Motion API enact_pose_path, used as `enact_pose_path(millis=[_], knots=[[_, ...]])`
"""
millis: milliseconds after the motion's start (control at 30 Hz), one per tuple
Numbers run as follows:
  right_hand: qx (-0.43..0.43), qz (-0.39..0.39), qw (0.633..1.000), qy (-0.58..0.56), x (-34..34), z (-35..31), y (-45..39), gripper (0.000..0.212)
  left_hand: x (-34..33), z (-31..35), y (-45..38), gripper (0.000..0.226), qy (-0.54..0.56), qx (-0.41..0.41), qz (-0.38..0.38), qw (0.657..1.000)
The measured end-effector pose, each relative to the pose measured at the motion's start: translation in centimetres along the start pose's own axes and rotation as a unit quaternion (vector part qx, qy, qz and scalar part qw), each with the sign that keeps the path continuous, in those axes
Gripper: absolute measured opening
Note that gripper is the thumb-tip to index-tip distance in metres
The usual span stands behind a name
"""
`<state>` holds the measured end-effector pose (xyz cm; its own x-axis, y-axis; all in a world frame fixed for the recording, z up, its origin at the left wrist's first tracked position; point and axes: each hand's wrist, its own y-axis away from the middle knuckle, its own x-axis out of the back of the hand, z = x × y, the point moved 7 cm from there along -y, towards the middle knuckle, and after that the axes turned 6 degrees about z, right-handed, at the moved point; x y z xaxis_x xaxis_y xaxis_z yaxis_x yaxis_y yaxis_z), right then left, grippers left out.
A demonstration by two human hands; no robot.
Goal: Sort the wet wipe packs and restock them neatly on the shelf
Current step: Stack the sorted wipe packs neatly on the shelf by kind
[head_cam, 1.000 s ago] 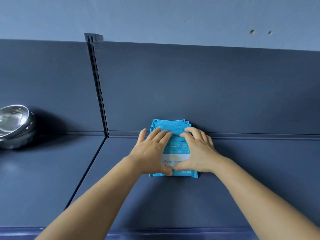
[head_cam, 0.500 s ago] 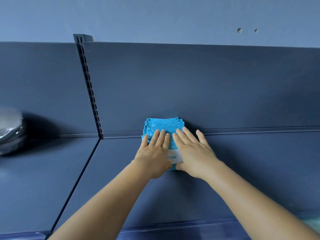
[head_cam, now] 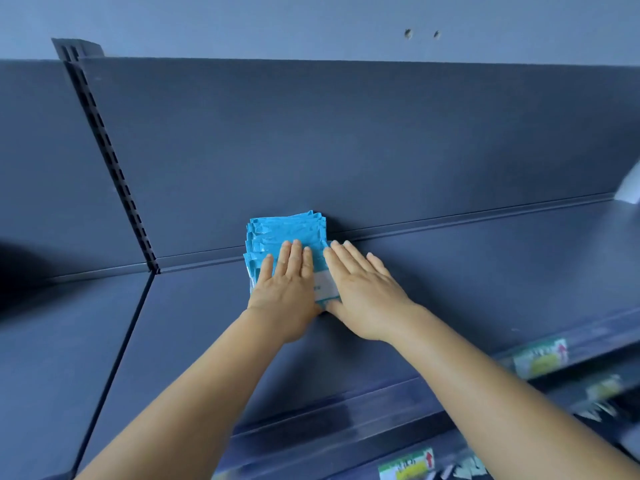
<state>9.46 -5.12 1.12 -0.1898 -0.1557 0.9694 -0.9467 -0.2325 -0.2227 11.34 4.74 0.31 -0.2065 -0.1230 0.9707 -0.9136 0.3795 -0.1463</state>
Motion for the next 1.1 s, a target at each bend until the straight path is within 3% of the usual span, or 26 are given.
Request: enact_pose_path(millis=[233, 600, 933, 1100], knots=[[-0.072, 0.010, 0.997, -0.003, 2.5, 4.1, 7.3, 0.075, 2.4, 6.1, 2.2, 0.076, 0.058, -0.065, 0.042, 0.995], [-0.230, 0.023, 0.973, 0.013, 5.9, 13.5, 26.7, 0.073, 5.7, 24.0, 10.2, 0.066, 0.155, -0.230, 0.086, 0.957], [-0.366, 0.001, 0.930, 0.030, 6.8, 18.9, 50.7, 0.067, 7.1, 42.9, 23.7, 0.068, 0.236, -0.341, 0.046, 0.909], [-0.451, -0.009, 0.892, 0.012, 6.4, 20.9, 62.2, 0.070, 6.1, 51.4, 30.1, 0.066, 0.268, -0.385, -0.008, 0.883]])
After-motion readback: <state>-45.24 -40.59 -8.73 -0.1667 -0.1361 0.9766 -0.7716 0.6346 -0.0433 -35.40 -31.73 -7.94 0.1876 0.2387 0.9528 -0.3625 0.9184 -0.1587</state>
